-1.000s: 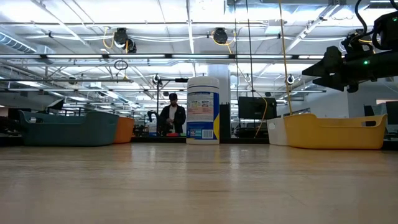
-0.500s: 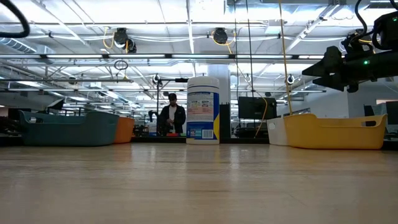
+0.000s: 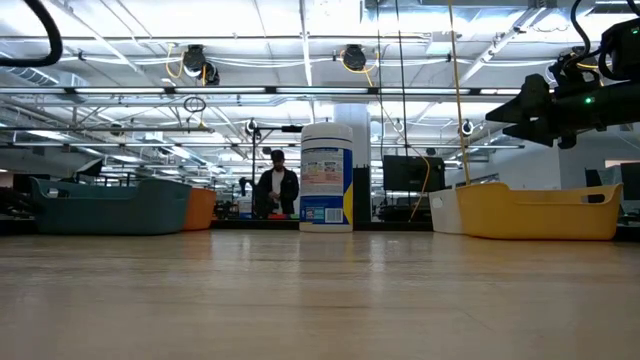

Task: Pick & Place First Aid Supplies
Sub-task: Put the blue pad into the blue bin

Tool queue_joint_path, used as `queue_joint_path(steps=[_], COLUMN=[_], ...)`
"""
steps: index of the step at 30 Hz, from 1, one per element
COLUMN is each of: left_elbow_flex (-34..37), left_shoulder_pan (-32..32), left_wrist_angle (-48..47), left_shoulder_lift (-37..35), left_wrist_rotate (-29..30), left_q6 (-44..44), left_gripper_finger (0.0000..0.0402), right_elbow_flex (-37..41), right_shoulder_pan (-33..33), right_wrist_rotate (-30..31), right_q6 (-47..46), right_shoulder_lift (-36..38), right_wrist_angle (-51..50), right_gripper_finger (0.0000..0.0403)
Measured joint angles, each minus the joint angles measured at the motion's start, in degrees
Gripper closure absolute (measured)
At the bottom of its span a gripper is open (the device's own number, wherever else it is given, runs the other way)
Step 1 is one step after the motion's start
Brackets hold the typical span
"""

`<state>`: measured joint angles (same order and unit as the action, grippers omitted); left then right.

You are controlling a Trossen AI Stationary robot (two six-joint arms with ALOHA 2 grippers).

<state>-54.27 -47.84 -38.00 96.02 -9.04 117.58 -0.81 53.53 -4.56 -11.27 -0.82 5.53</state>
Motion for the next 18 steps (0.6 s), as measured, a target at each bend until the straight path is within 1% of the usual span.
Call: queue_joint_path(steps=[3,9,11,14,18], left_elbow_flex=[-0.4,-0.7,-0.6,-0.6,-0.5], left_shoulder_pan=[0.0,1.0,1.1,1.6,2.3], left_wrist_angle=[0.1,1.8,2.0,1.7,1.7], left_shoulder_lift=[2.4,4.8,4.9,4.9,5.0], left_wrist_rotate=[0.0,-1.9,-2.1,-2.2,-2.6], left_q6=[0.1,-1.3,-2.2,-3.3,-6.0], left_gripper_finger=[0.0261,0.0262,0.0271,0.0308,0.0379], right_elbow_flex=[0.0,0.0,0.0,0.0,0.0], right_shoulder_pan=[0.0,0.0,0.0,0.0,0.0], right_wrist_rotate=[0.0,0.0,0.0,0.0,0.0], right_q6=[0.0,0.0,0.0,0.0,0.0], right_shoulder_lift=[0.0,0.0,0.0,0.0,0.0], right_wrist_angle=[0.0,0.0,0.0,0.0,0.0], right_gripper_finger=[0.0066,0.0066,0.0066,0.0066,0.0066])
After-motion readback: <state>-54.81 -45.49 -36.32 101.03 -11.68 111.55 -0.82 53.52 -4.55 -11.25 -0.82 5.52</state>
